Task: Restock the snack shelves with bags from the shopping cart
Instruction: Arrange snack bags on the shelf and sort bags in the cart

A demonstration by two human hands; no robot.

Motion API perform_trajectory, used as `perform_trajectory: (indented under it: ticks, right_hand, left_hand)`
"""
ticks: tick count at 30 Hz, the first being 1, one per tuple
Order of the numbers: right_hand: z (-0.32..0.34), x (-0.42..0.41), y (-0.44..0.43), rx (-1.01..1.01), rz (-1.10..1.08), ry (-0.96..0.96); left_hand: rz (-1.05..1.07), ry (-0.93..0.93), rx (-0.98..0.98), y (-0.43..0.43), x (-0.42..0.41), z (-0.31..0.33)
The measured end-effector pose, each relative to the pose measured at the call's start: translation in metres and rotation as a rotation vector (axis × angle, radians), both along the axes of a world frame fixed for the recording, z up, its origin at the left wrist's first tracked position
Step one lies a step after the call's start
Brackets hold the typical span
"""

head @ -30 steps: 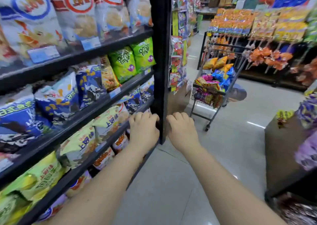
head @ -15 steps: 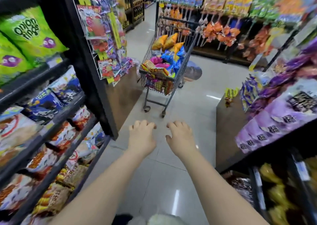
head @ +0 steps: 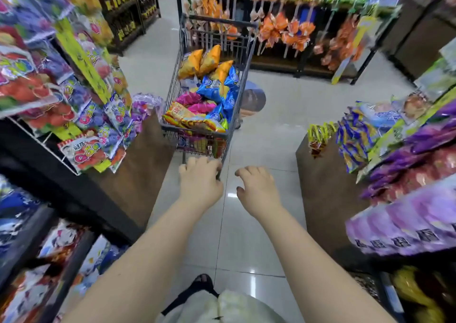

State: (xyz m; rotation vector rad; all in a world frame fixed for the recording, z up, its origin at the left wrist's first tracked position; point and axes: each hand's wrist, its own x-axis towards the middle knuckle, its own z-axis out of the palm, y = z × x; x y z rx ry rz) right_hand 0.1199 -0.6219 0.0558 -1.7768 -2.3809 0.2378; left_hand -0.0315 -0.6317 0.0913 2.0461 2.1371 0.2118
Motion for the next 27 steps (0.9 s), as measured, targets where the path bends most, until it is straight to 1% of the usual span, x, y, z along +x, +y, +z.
perform_trajectory:
  ticks: [3,9,12,17,22,27]
  right_hand:
    - [0.004,-0.011,0.063,-0.005,-0.044,-0.029]
    - [-0.001,-0.014,0.168,-0.086,-0.1,0.029]
    - [-0.008,-0.015,0.23,-0.101,-0.093,0.051]
    - [-0.027,-0.029,0.342,-0.116,0.034,0.054]
    - [-0.056,-0.033,0.434,-0.29,0.192,0.041]
    - [-0.093,-0.043,0.485,-0.496,0.269,0.062]
  left_hand:
    - [-0.018,-0.001,-0.025,0.071,-0.014,-0.003]
    - [-0.07,0.002,-0.084,0.175,-0.019,-0.016]
    - [-0.046,0.023,-0.102,0.227,-0.022,-0.03]
    - [0.085,0.065,-0.137,0.324,-0.033,-0.061]
    - [0.212,0.065,-0.249,0.399,-0.05,-0.094]
    - [0.331,-0.016,-0.354,0.415,-0.072,-0.135]
